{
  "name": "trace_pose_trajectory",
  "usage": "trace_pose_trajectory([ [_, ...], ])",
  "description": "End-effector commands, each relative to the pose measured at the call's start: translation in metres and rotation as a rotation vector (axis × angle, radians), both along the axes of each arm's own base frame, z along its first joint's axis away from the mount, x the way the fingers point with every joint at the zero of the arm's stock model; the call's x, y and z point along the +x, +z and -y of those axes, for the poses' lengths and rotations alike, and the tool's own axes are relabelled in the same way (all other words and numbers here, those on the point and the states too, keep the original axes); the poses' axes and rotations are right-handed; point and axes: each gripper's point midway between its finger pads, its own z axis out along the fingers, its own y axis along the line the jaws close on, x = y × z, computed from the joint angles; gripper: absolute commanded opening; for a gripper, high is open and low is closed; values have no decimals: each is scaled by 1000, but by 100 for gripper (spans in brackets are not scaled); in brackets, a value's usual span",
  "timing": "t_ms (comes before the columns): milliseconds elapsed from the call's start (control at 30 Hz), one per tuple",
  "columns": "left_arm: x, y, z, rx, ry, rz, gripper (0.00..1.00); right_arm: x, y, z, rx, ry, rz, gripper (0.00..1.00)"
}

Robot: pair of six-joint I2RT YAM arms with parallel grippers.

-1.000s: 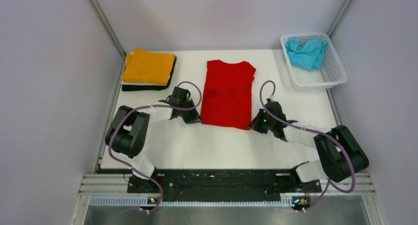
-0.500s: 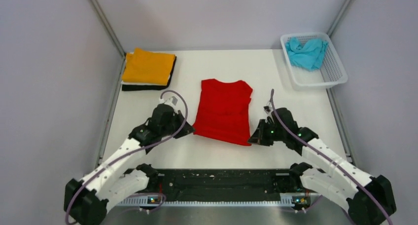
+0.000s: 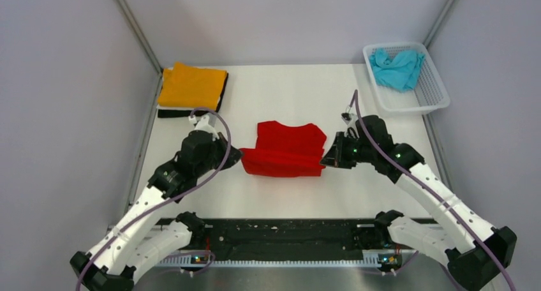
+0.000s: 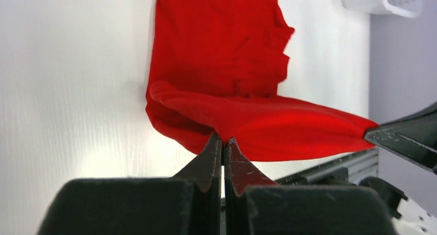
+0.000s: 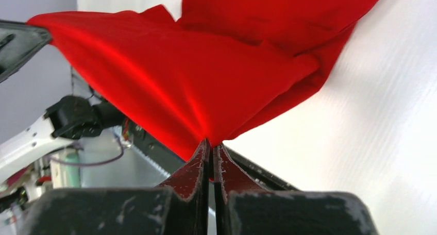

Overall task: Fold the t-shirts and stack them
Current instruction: Fold the long partially folded tshirt into a neat square

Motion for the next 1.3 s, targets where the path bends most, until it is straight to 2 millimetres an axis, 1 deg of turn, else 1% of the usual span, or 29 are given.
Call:
trace_pose_trajectory([
  [0, 49, 24, -12, 112, 130, 99, 0, 40, 11, 15, -107, -107, 128, 0],
  [100, 77, 29, -6, 150, 149, 112, 0, 64, 15, 21, -110, -169, 170, 0],
  [167, 97, 29, 0, 167, 144, 112, 0, 77, 9, 25, -103, -204, 164, 0],
  [233, 118, 24, 1, 191, 158, 91, 0, 89, -1, 27, -92, -227, 150, 0],
  [367, 154, 3, 12, 232, 147, 24, 0, 112, -14, 33, -91, -260, 163, 0],
  [400, 163, 0, 14, 240, 150, 20, 0, 120, -16, 35, -97, -267, 177, 0],
  [467, 180, -13, 18, 257, 159, -4, 0, 135, -20, 37, -108, -283, 190, 0],
  [500, 188, -17, 18, 260, 162, -15, 0, 142, -28, 37, -118, -284, 177, 0],
  [600, 211, -33, 20, 265, 167, -52, 0, 164, -42, 36, -130, -298, 159, 0],
  [667, 226, -37, 21, 258, 163, -59, 0, 178, -54, 37, -144, -318, 147, 0],
  [733, 238, -46, 24, 253, 147, -72, 0, 191, -62, 38, -162, -343, 148, 0],
  [833, 253, -61, 28, 248, 117, -103, 0, 208, -68, 43, -189, -391, 159, 0],
  [867, 256, -72, 30, 253, 101, -130, 0, 212, -70, 44, -197, -402, 162, 0],
  [900, 259, -78, 31, 255, 88, -144, 1, 217, -72, 45, -206, -409, 164, 0],
  [933, 260, -83, 34, 246, 64, -161, 10, 221, -75, 45, -215, -413, 161, 6],
  [967, 262, -88, 36, 243, 51, -183, 26, 225, -78, 45, -223, -420, 157, 16],
  [1000, 263, -89, 38, 234, 37, -197, 46, 229, -80, 46, -233, -424, 151, 29],
  [1033, 266, -89, 38, 230, 33, -206, 60, 232, -79, 46, -238, -429, 151, 54],
  [1067, 268, -88, 38, 226, 31, -210, 84, 235, -77, 46, -240, -436, 151, 64],
  [1100, 269, -84, 38, 225, 29, -206, 97, 236, -74, 46, -238, -440, 156, 70],
  [1133, 269, -79, 37, 226, 29, -201, 99, 237, -68, 46, -231, -444, 167, 76],
  [1200, 263, -73, 35, 228, 27, -197, 99, 234, -58, 47, -214, -451, 187, 88],
  [1233, 258, -72, 34, 225, 21, -197, 99, 231, -53, 48, -205, -452, 201, 93],
  [1267, 251, -72, 33, 222, 16, -203, 99, 227, -48, 47, -190, -449, 212, 94],
])
